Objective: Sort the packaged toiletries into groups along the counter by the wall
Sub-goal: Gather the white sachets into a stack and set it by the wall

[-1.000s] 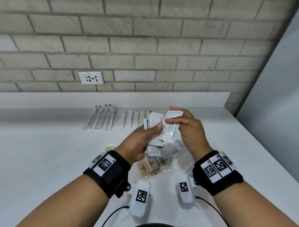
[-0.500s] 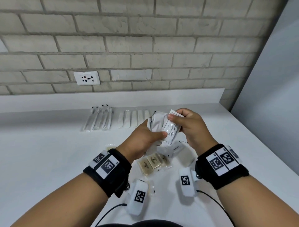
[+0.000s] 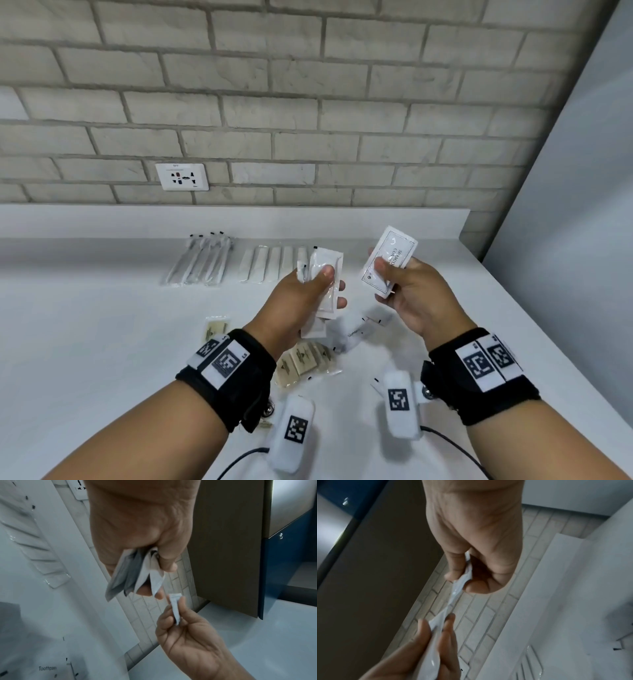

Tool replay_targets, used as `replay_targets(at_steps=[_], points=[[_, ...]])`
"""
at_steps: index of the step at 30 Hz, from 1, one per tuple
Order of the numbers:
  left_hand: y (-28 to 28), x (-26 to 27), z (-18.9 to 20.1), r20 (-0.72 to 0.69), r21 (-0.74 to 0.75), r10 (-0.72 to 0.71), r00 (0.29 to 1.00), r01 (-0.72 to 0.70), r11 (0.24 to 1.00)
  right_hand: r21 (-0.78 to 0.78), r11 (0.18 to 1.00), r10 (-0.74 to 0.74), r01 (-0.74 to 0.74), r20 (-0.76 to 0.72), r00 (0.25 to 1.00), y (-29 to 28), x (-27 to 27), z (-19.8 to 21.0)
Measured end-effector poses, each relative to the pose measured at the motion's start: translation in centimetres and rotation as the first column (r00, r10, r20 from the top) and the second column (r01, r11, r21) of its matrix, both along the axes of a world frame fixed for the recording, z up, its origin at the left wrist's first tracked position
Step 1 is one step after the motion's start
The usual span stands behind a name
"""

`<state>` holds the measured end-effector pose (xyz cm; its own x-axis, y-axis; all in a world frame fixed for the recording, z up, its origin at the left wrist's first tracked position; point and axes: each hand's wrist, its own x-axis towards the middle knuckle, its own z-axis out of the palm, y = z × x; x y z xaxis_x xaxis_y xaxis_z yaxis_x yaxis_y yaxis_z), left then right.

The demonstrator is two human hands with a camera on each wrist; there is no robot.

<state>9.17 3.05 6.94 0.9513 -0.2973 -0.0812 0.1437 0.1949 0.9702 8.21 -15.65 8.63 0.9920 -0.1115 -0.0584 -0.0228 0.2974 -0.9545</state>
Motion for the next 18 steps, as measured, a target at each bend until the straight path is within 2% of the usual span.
replay_targets(at_steps=[1,3,5,7,9,10,12,14,15,16,18], points=[[-0.2,-0.1,-0.1,0.024,0.035,-0.011,1.0,0.01,0.999,-0.012,0.998,0.061,-0.061,-0.006,0.998,-0.4,-0.2,0.2],[-1.1,-0.2,0.0,0.112,0.151,-0.053,0.992,0.035,0.988,-0.132,0.977,0.162,-0.166,-0.04,0.986,-0.4,-0.5,0.1],[-2.3,-0.3,0.1,0.123,0.248,-0.081,0.989,0.048,0.968,-0.186,0.965,0.176,-0.186,-0.07,0.982,-0.3,-0.5,-0.1],[-3.4,-0.5,0.2,0.077,0.237,-0.128,0.989,0.107,0.966,-0.171,0.967,0.171,-0.188,-0.111,0.979,-1.2,0.0,0.2],[-4.0,-0.5,0.2,0.057,0.21,-0.159,0.986,0.144,0.967,-0.226,0.953,0.176,-0.202,-0.128,0.976,-2.1,0.2,0.9],[-4.4,-0.2,0.2,0.049,0.197,-0.158,0.986,0.145,0.969,-0.26,0.952,0.143,-0.16,-0.085,0.986,-2.7,0.3,1.2],[-5.0,0.3,0.3,0.016,0.142,-0.107,0.994,0.103,0.984,-0.253,0.967,0.009,0.018,0.108,0.994,-3.7,0.6,2.1],[-5.2,0.9,0.5,-0.047,0.075,-0.04,0.998,0.043,0.996,-0.229,0.954,-0.104,0.195,0.357,0.928,-4.9,0.8,2.7],[-5.5,1.2,0.6,-0.083,0.047,-0.019,0.996,0.023,0.999,-0.29,0.928,-0.074,0.233,0.469,0.88,-5.9,0.9,2.6],[-5.6,1.4,0.6,-0.111,0.016,-0.015,0.994,0.017,1.0,-0.402,0.882,0.015,0.245,0.544,0.839,-6.6,0.8,2.2],[-6.1,1.7,0.8,-0.131,-0.051,-0.031,0.991,0.025,0.998,-0.618,0.75,0.208,0.234,0.557,0.804,-7.6,0.3,0.3]])
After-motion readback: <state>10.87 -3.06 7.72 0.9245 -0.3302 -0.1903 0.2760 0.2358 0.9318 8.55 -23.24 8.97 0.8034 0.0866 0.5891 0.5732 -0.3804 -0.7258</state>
